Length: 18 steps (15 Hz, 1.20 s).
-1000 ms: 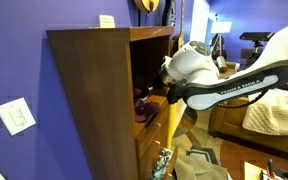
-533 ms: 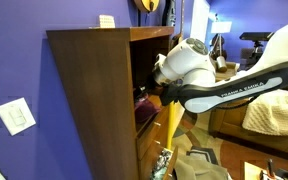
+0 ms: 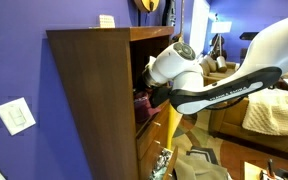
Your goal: Hang the hat on the knob of the first top drawer
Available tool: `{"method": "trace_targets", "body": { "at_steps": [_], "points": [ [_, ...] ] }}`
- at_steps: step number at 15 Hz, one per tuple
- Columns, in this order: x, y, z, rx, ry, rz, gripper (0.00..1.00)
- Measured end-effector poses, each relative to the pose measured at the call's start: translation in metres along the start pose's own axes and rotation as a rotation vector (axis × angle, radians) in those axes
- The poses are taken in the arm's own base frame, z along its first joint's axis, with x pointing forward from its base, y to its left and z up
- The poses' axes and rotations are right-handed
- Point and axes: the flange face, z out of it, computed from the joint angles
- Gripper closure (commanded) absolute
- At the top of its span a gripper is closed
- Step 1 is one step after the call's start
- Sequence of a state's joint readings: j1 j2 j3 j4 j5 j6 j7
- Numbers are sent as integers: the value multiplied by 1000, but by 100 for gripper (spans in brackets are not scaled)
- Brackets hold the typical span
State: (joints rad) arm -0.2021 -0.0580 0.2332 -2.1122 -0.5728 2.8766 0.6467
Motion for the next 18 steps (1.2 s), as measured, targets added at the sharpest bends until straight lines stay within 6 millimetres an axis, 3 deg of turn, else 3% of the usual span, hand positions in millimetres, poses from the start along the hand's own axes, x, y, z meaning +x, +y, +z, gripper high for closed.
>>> {"method": "trace_targets", "body": {
  "at_steps": [2,3,13,15,18],
  "points": [
    [-1,-7,8,5,-4,7,1],
    [-1,-9,12,6,-5,9,18],
    [-9,-17,44,5,-27,18,94],
    [-11,-17,44,14,-33,20,100],
    [-17,-15,41,44,-48,20,99]
  ]
}}
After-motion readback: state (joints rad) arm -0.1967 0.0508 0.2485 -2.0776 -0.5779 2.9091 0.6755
